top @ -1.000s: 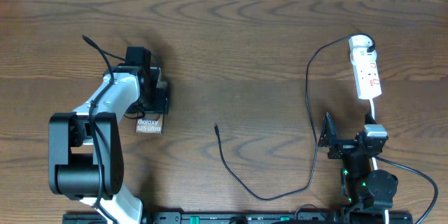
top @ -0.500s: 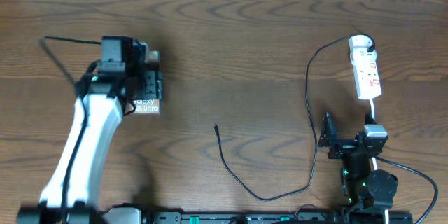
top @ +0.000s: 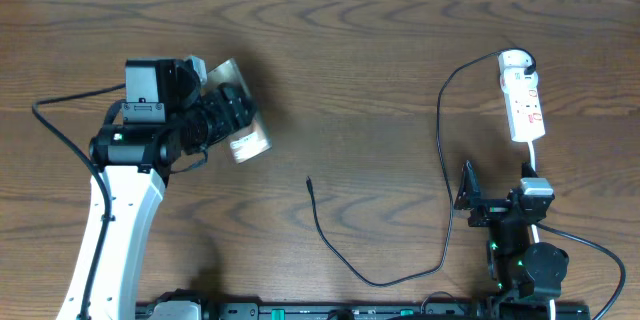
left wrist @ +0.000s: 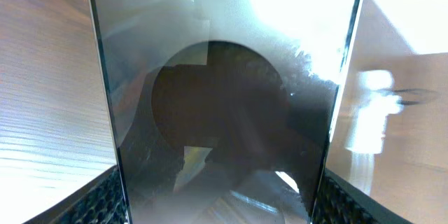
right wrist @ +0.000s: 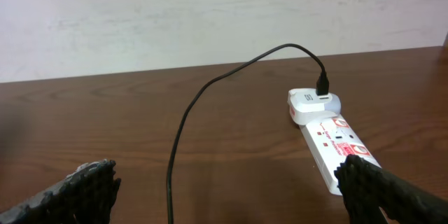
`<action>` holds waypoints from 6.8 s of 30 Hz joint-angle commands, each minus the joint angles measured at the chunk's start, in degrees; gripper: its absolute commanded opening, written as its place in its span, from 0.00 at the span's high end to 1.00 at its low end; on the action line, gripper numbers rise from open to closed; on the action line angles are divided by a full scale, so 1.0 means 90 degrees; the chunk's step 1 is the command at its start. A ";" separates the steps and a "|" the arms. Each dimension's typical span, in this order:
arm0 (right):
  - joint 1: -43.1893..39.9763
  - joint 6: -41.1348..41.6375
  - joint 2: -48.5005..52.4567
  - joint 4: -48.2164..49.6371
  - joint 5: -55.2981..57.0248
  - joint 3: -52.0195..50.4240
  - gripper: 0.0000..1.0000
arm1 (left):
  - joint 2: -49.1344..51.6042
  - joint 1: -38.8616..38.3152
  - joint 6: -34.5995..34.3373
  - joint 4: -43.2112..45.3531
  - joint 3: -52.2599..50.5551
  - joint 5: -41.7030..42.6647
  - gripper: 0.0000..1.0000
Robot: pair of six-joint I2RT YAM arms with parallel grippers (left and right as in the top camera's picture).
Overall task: Plug charger to phone and switch on socket
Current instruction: 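Lift the phone with the left gripper and tilt it upright, then move the right gripper from rest toward the phone held by the left gripper, then close the right gripper on the phone's edge beside the left gripper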
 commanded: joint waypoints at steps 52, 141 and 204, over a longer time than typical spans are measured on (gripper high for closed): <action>0.0036 0.0078 -0.0027 -0.0027 -0.0002 -0.0002 0.01 | -0.0039 0.1081 -0.4719 -0.0559 0.0141 -0.0029 0.93; 0.2963 0.2370 1.0950 -0.1039 -0.6484 0.6778 0.01 | 0.0270 0.0228 -0.5649 -0.1625 0.0141 -0.1486 0.93; 0.5025 0.4456 1.0953 0.0010 -0.3349 0.6778 0.26 | 0.1205 -0.1095 -0.7322 -0.1338 0.0141 -0.0136 0.93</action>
